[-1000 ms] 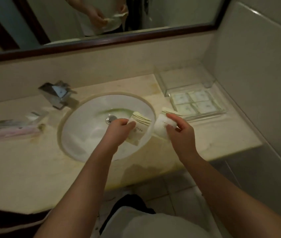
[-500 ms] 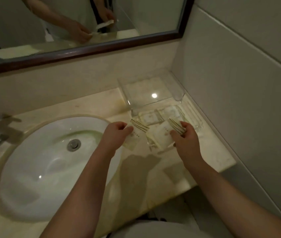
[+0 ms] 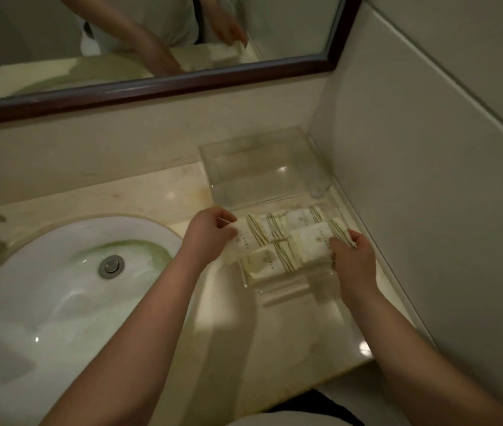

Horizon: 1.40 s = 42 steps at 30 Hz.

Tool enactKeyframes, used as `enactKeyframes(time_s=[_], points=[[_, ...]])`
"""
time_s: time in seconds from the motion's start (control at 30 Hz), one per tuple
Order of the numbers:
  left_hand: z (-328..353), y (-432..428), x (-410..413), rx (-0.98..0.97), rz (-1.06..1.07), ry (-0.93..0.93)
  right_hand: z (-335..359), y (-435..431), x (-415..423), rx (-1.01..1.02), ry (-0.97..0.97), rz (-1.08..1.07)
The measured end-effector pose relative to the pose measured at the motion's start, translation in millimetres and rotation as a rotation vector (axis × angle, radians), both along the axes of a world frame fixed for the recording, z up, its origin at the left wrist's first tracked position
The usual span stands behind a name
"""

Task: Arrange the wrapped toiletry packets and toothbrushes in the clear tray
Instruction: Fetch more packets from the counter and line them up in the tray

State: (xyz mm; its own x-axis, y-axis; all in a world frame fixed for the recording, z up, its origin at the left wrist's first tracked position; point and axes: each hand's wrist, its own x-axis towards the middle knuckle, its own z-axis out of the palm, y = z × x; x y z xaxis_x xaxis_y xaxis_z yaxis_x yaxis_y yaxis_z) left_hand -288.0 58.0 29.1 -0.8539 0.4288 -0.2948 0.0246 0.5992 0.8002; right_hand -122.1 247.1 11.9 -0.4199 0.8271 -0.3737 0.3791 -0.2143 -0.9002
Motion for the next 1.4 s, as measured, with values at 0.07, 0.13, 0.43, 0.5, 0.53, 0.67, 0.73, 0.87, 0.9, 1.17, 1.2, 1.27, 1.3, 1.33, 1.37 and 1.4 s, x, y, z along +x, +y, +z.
enactKeyframes(time_s=[0.07,0.13,0.43,0.5,0.53,0.67,0.73,0.87,0.9,1.17,1.2,1.27,1.3,1.33,1.37,1.4], points=[[-6,19,1,-0.061,-0.032,0.04,-1,10,-7,0.002,-0.008,0.034],[-12,39,2,-0.101,-0.021,0.069,-3,22,-14,0.004,-0.018,0.059],[-36,75,16,-0.394,-0.025,0.606,-12,47,-37,0.006,-0.095,0.138],[-40,76,23,-0.403,0.017,0.619,-13,48,-40,0.027,-0.113,0.186],[-42,76,26,-0.396,0.039,0.618,-13,48,-42,0.031,-0.118,0.204],[-41,70,36,-0.339,0.006,0.672,-15,51,-47,-0.011,-0.113,0.233],[-43,65,45,-0.348,-0.115,0.68,-15,50,-50,-0.023,-0.118,0.231],[-54,60,57,-0.466,-0.366,0.516,-16,48,-59,0.031,-0.168,0.306],[-56,59,58,-0.495,-0.399,0.491,-17,48,-61,0.063,-0.186,0.329],[-59,55,56,-0.536,-0.5,0.488,-16,46,-66,0.537,-0.558,0.488],[-60,55,56,-0.536,-0.502,0.487,-16,44,-67,0.583,-0.599,0.502],[-60,55,56,-0.532,-0.503,0.486,-20,41,-67,0.684,-0.641,0.527],[-60,54,56,-0.529,-0.506,0.483,-23,40,-66,0.751,-0.648,0.535],[-60,54,56,-0.527,-0.51,0.478,-26,39,-66,0.819,-0.649,0.529],[-60,54,55,-0.526,-0.514,0.474,-28,38,-65,0.883,-0.646,0.514],[-60,53,55,-0.526,-0.517,0.472,-29,38,-64,0.944,-0.631,0.505]])
